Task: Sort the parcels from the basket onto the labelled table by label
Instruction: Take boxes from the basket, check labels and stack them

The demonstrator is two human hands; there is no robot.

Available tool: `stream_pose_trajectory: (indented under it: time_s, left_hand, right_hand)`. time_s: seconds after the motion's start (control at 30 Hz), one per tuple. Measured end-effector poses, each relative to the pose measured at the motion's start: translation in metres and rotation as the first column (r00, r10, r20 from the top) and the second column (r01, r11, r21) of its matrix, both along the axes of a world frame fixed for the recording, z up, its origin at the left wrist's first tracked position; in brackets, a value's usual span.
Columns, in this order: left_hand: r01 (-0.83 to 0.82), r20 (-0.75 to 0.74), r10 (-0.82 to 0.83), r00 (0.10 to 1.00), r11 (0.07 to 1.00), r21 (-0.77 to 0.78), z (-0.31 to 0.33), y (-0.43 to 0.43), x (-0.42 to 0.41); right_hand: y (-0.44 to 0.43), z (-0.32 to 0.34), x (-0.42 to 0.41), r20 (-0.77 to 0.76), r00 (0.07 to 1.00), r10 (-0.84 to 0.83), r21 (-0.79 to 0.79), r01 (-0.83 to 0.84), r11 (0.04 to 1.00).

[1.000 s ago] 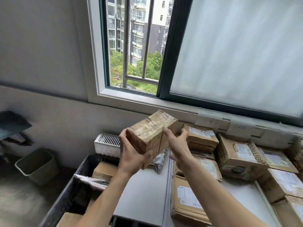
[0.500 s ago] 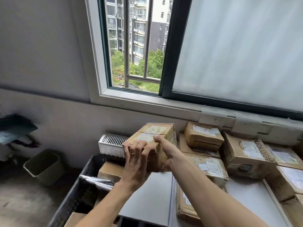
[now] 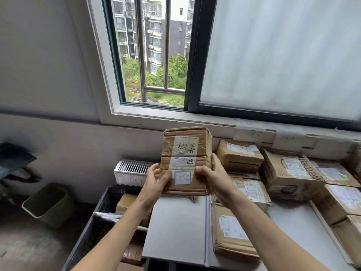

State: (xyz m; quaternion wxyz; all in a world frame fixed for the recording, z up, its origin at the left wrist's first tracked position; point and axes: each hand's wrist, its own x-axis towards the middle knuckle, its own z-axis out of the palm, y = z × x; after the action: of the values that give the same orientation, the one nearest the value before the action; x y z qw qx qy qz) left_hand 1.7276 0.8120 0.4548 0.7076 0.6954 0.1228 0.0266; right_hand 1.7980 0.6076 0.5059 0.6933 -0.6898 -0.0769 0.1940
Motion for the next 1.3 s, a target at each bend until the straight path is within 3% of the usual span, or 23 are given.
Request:
stream_pose_trajectory:
  time_s: [0.1, 0.27, 0.37, 0.43, 0.5, 0.57, 0.6, 0.63, 0.7, 0.73, 0.77, 0.83, 0.87, 0.93, 1.0, 1.07, 1.17, 1.23, 1.3]
  left_hand:
    - [0.103, -0.018, -0.111, 0.994, 0.963, -0.250, 0.009, -0.001, 0.000]
    - [0.256, 0.029, -0.263, 0.964, 0.900, -0.353, 0.013, -0.010, -0.004]
    - [0.285, 0.048, -0.285, 0.957, 0.905, -0.316, 0.015, -0.007, 0.000]
    - [0.211, 0.024, -0.213, 0.977, 0.939, -0.271, 0.018, 0.000, 0.005]
    - [0.142, -0.020, -0.144, 0.989, 0.984, -0.108, 0.028, 0.012, 0.010]
    - [0.115, -0.051, -0.108, 0.993, 0.980, 0.162, 0.041, 0.022, 0.012]
    - [0.109, -0.050, -0.097, 0.994, 0.931, 0.347, 0.047, 0.028, 0.014]
    - [0.120, -0.065, -0.101, 0.993, 0.825, 0.552, 0.054, 0.033, 0.016]
    - [0.201, -0.141, -0.168, 0.976, 0.427, 0.882, 0.075, 0.031, 0.016]
    - [0.216, -0.167, -0.231, 0.958, 0.204, 0.955, 0.084, 0.029, 0.017]
    - [0.205, -0.179, -0.317, 0.931, 0.048, 0.978, 0.095, 0.026, 0.017]
    - [0.170, -0.191, -0.449, 0.873, -0.087, 0.982, 0.114, 0.020, 0.016]
    - [0.153, -0.183, -0.487, 0.854, -0.102, 0.983, 0.120, 0.018, 0.016]
    - [0.100, -0.136, -0.524, 0.841, -0.097, 0.990, 0.126, 0.015, 0.014]
    - [0.046, -0.049, -0.514, 0.857, -0.019, 0.999, 0.125, 0.019, 0.013]
    - [-0.056, 0.115, -0.456, 0.882, 0.141, 0.988, 0.118, 0.028, 0.010]
    - [-0.274, 0.392, -0.171, 0.904, 0.471, 0.838, 0.105, 0.038, 0.009]
    - [-0.342, 0.389, 0.058, 0.919, 0.604, 0.720, 0.094, 0.037, 0.006]
    - [-0.284, 0.239, 0.172, 0.956, 0.755, 0.591, 0.084, 0.033, 0.000]
  right_hand:
    - [-0.008, -0.001, -0.005, 0.011, 0.998, 0.063, 0.065, -0.063, 0.996]
    - [-0.018, -0.002, -0.009, -0.034, 0.995, 0.093, 0.129, -0.088, 0.988]
    - [-0.023, -0.002, -0.003, -0.036, 0.989, 0.145, 0.042, -0.144, 0.989]
    - [-0.026, 0.002, 0.000, -0.039, 0.987, 0.158, -0.088, -0.161, 0.983]
    - [-0.026, 0.011, 0.002, 0.055, 0.993, 0.106, -0.248, -0.090, 0.965]
    - [-0.027, 0.025, 0.003, 0.269, 0.960, 0.077, -0.370, 0.029, 0.929]
    - [-0.026, 0.033, 0.004, 0.396, 0.912, 0.104, -0.423, 0.081, 0.902]
    - [-0.024, 0.040, 0.006, 0.511, 0.844, 0.162, -0.482, 0.125, 0.867]
    - [-0.016, 0.053, 0.011, 0.618, 0.697, 0.364, -0.639, 0.175, 0.749]
    - [-0.011, 0.058, 0.010, 0.589, 0.648, 0.482, -0.733, 0.178, 0.656]
    - [-0.005, 0.061, 0.009, 0.521, 0.620, 0.587, -0.818, 0.168, 0.549]
    - [0.004, 0.064, 0.003, 0.371, 0.606, 0.704, -0.912, 0.096, 0.398]
    - [0.008, 0.063, -0.001, 0.345, 0.605, 0.717, -0.917, 0.053, 0.396]
    - [0.010, 0.059, -0.007, 0.396, 0.604, 0.692, -0.881, 0.039, 0.471]
    - [0.009, 0.054, -0.010, 0.468, 0.604, 0.646, -0.845, 0.092, 0.526]
    - [0.005, 0.047, -0.010, 0.483, 0.676, 0.557, -0.812, 0.108, 0.573]
    - [-0.003, 0.043, -0.015, 0.413, 0.849, 0.329, -0.590, -0.026, 0.807]
    - [-0.007, 0.045, -0.023, 0.330, 0.919, 0.216, -0.350, -0.094, 0.932]
    - [-0.008, 0.042, -0.029, 0.248, 0.957, 0.152, -0.191, -0.106, 0.976]
